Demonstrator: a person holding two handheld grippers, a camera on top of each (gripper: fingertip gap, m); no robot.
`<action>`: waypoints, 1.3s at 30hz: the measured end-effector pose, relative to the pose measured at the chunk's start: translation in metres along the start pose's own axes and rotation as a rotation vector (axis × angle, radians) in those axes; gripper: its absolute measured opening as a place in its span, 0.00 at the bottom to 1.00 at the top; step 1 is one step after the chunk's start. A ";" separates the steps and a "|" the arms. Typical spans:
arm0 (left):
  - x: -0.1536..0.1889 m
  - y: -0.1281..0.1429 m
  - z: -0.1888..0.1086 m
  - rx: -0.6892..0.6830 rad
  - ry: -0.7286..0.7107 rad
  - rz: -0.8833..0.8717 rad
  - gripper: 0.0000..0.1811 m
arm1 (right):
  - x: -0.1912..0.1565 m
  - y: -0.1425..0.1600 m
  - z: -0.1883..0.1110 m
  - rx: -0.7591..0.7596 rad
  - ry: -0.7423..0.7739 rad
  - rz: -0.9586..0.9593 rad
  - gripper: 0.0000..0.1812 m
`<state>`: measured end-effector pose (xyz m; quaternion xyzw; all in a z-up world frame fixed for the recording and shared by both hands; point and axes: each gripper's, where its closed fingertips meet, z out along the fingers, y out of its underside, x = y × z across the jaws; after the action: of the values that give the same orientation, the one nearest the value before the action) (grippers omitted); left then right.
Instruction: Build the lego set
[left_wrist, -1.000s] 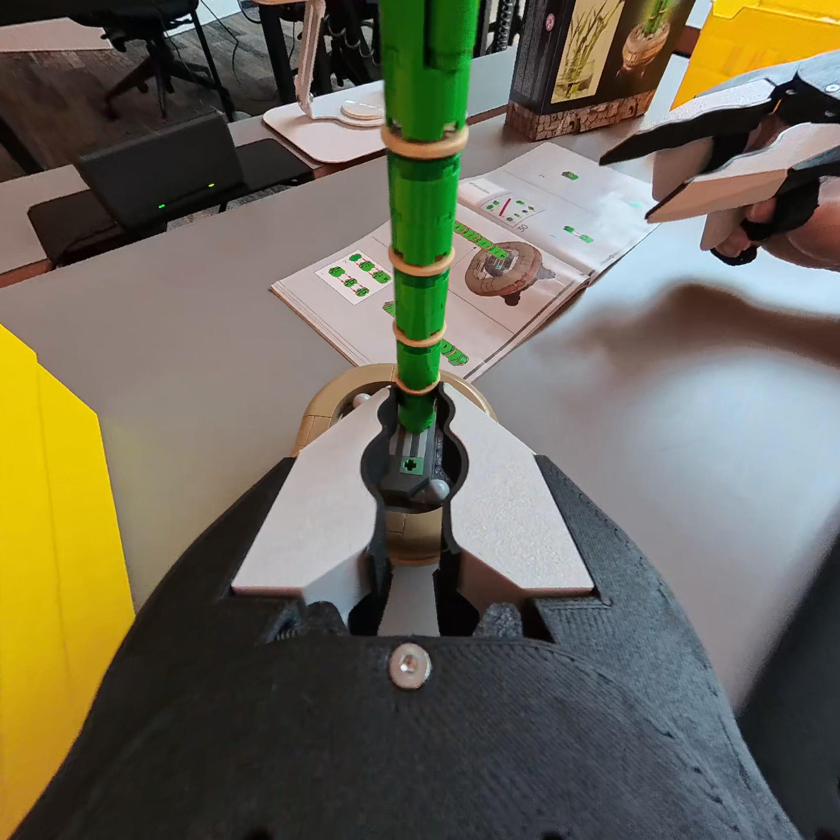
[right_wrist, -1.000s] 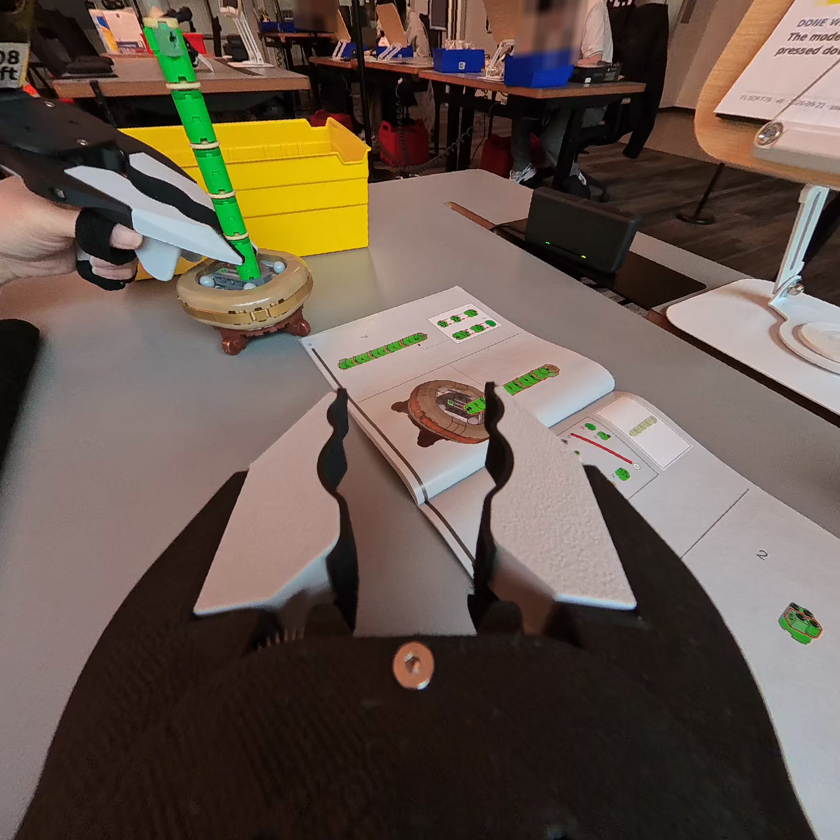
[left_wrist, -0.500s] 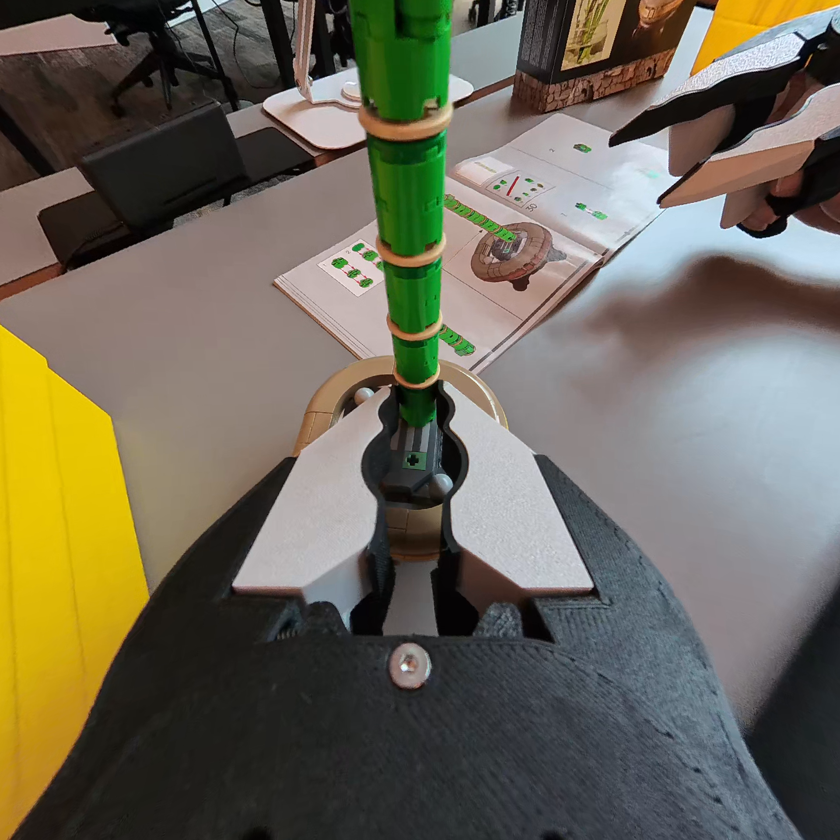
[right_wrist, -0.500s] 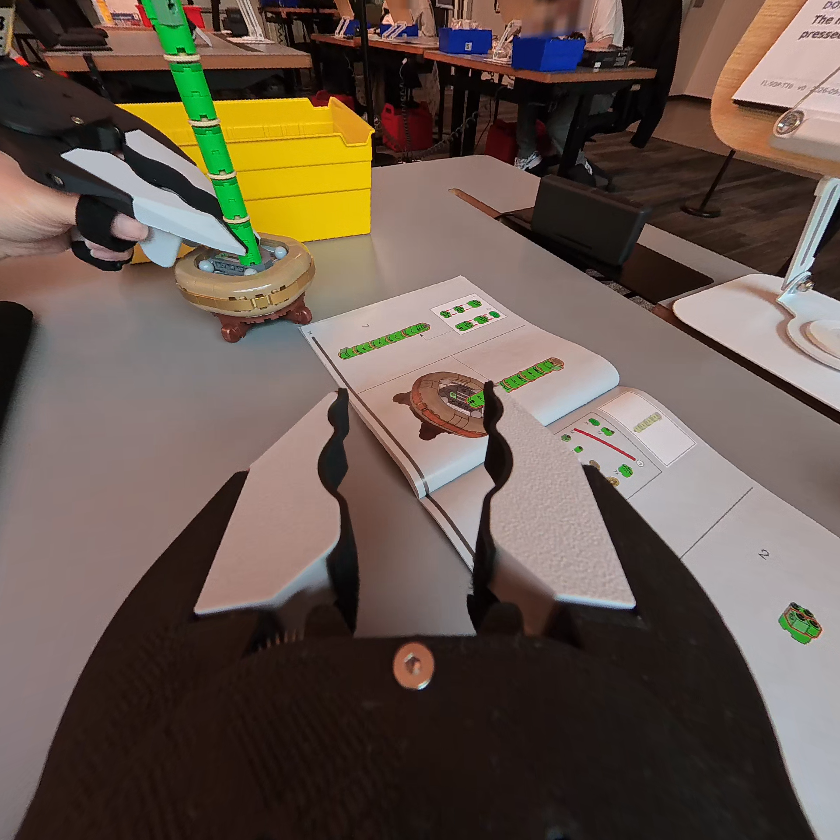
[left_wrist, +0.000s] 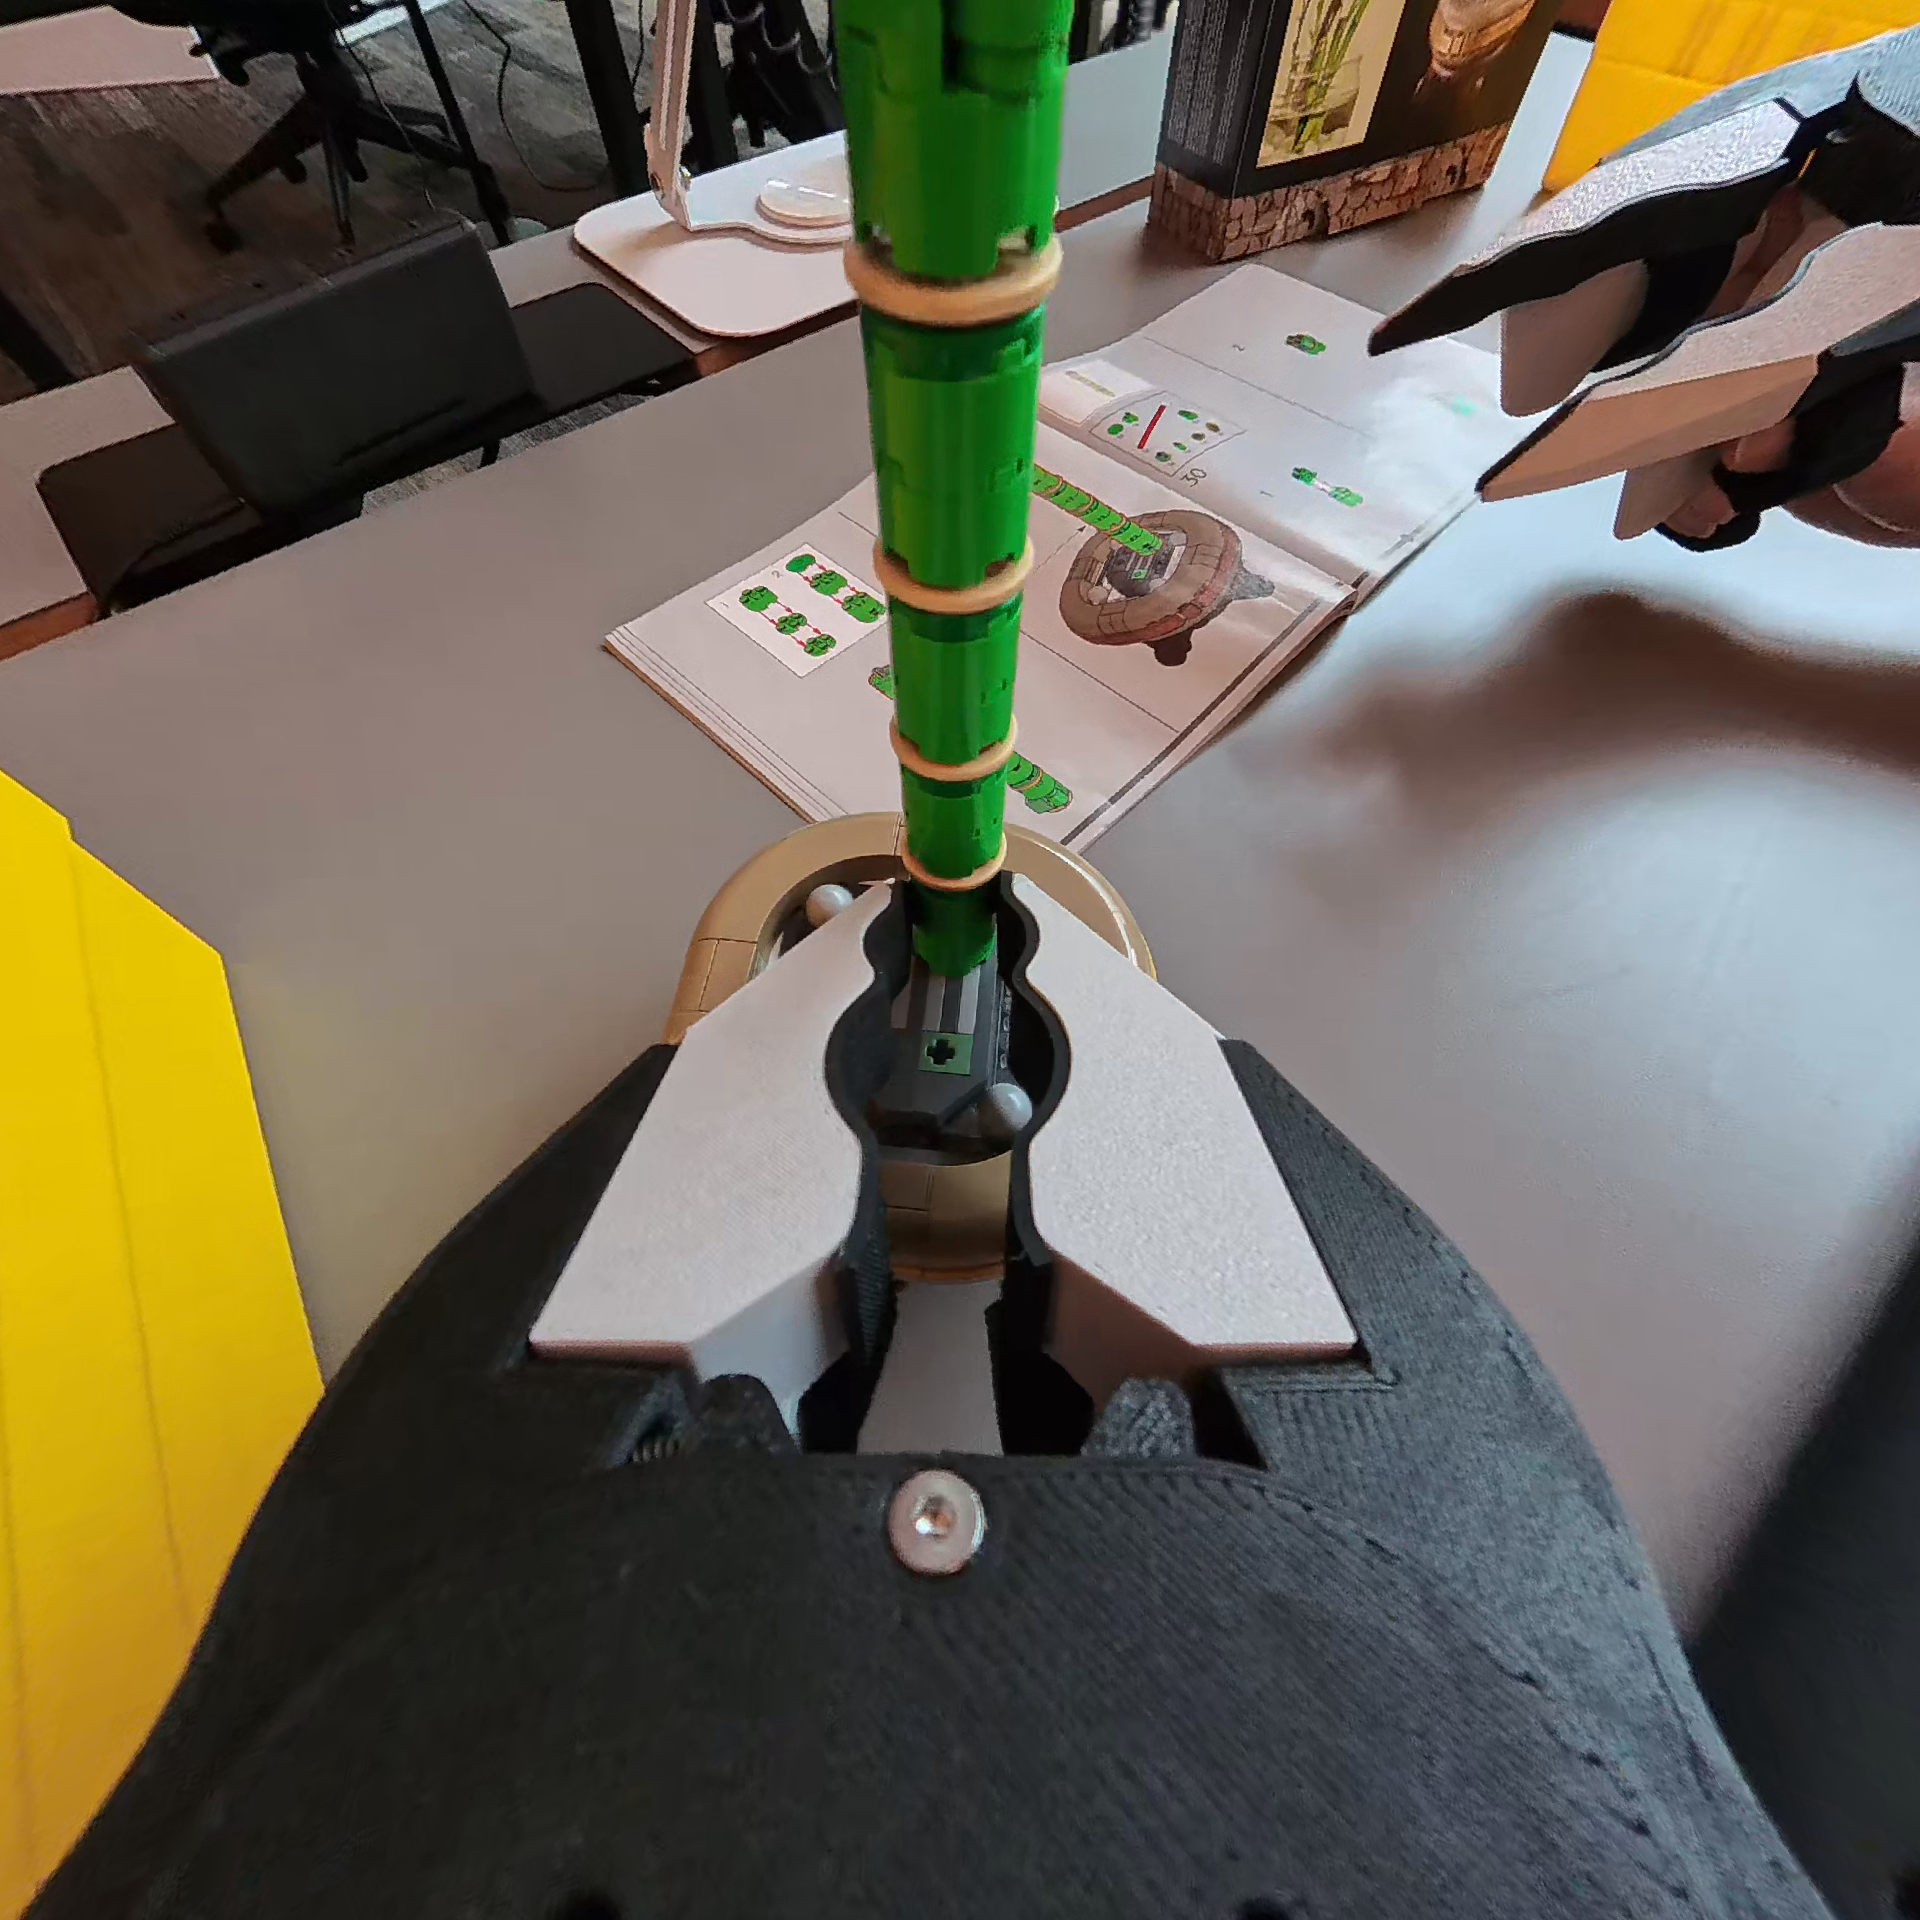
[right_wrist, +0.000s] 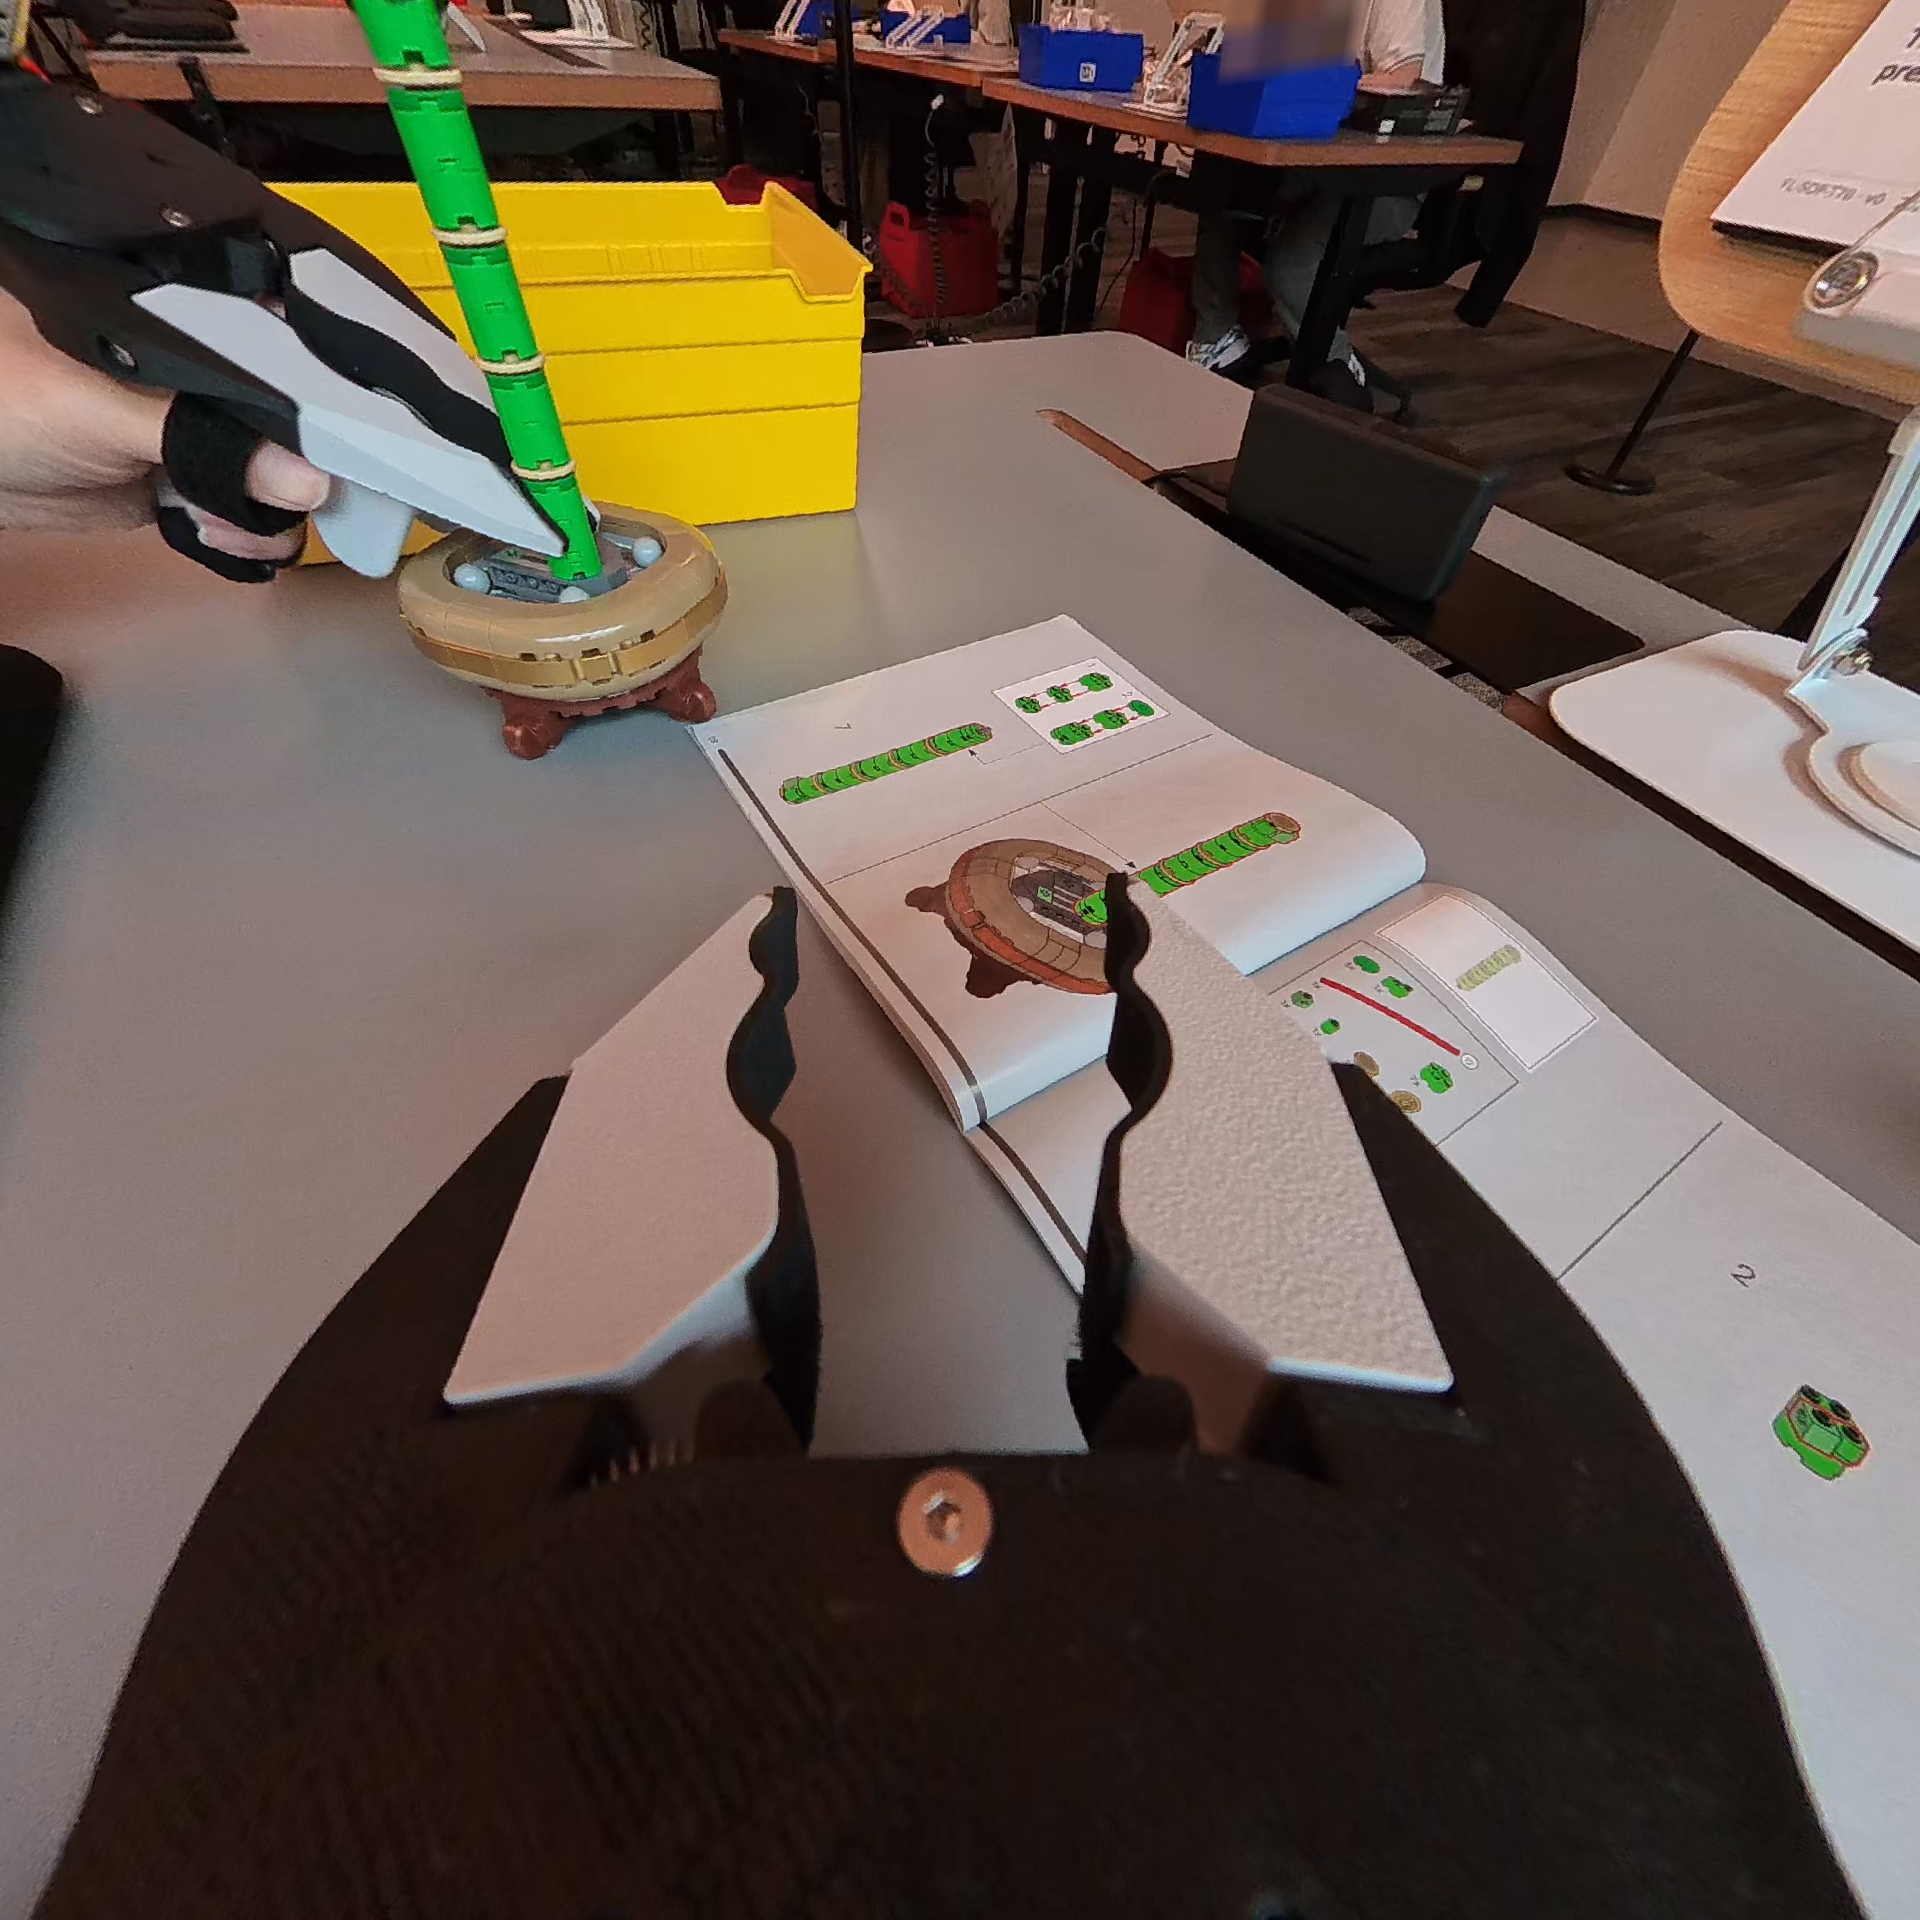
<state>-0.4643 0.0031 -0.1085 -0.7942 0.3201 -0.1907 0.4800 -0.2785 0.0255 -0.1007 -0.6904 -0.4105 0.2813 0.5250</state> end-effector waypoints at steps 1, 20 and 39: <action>0.001 0.000 -0.001 0.011 0.002 0.000 0.08 | 0.000 0.000 0.000 0.000 0.000 0.000 0.33; 0.001 -0.029 -0.010 0.162 -0.014 -0.011 0.08 | 0.000 -0.001 -0.001 -0.003 -0.001 -0.004 0.33; 0.006 -0.056 -0.025 0.311 0.001 -0.040 0.13 | 0.000 -0.001 -0.002 -0.008 -0.001 -0.014 0.33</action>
<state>-0.4569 0.0019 -0.0479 -0.7163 0.2712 -0.2479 0.5932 -0.2773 0.0247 -0.0989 -0.6897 -0.4166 0.2761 0.5239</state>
